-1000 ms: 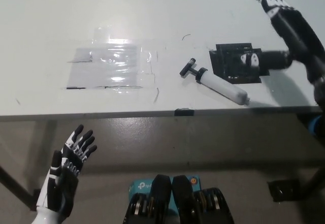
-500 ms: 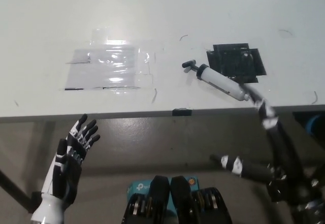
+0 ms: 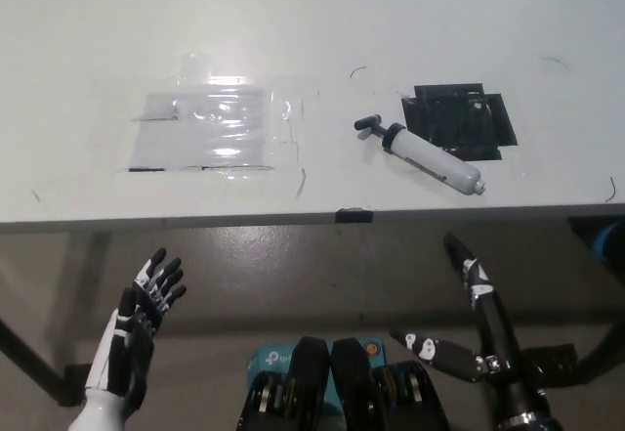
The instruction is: The robot uses right hand to pick up a small white air pumper and uses its left hand to compress it, and then puts it on the desk
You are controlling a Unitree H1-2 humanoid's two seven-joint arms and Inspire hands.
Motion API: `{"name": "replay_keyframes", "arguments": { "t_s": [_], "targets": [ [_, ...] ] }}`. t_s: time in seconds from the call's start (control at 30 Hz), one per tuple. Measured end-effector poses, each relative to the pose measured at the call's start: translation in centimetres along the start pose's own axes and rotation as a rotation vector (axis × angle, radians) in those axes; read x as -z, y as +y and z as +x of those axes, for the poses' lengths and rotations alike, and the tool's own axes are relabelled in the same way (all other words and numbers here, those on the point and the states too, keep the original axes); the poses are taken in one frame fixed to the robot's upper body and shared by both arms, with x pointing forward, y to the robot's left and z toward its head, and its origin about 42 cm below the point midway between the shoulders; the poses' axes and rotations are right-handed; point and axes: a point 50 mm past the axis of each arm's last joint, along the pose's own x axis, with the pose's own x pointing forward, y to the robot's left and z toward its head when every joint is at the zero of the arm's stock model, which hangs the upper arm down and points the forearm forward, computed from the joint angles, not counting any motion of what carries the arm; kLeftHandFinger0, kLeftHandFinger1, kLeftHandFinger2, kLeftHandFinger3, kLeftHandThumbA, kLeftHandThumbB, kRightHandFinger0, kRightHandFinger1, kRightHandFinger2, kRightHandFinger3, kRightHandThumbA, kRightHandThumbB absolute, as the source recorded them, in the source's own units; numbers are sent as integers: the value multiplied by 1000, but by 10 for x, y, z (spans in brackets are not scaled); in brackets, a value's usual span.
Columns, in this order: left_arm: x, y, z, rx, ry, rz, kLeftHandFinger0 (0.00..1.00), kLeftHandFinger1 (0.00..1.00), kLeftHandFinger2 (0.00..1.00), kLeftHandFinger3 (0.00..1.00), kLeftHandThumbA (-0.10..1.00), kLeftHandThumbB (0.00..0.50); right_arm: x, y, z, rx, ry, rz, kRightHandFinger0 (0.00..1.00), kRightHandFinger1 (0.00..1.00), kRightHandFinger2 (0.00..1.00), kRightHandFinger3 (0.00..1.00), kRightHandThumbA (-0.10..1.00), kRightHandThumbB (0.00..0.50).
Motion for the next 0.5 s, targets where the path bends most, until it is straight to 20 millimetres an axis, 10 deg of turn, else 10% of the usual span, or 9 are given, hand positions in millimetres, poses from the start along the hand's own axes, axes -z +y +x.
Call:
{"name": "replay_keyframes", "arguments": {
  "t_s": [0.5],
  "targets": [
    [17,5,-19,-53,4,18,1000,1000,1000,1000,1000,127,2,1,-3,15,5,9,1000,1000,1000,1000,1000,247]
  ]
}}
